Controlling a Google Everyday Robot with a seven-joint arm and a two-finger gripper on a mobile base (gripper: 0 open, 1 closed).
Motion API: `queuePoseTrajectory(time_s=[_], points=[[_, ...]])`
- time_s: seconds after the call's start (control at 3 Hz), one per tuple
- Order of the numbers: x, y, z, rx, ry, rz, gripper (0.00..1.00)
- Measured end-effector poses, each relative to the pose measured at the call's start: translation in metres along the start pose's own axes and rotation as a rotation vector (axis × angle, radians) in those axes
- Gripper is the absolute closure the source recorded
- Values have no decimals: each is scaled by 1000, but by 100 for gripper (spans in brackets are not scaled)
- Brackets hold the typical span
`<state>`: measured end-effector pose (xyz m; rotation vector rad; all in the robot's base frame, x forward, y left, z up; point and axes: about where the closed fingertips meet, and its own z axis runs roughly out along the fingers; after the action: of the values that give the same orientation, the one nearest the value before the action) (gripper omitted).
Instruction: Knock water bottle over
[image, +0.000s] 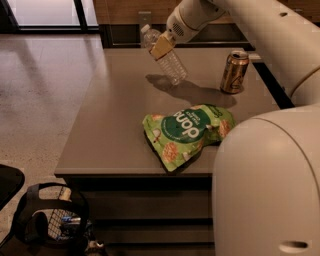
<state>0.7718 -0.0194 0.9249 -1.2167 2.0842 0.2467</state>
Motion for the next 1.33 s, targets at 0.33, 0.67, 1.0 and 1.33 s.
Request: queuePoseTrajectory(time_s=[0.33, 0.67, 1.0, 1.33], points=[[0, 9, 22, -42, 60, -28, 100], [-13, 22, 55, -101, 99, -85, 100], [-12, 41, 99, -212, 170, -171, 100], [29, 25, 102, -260, 242, -115, 100]])
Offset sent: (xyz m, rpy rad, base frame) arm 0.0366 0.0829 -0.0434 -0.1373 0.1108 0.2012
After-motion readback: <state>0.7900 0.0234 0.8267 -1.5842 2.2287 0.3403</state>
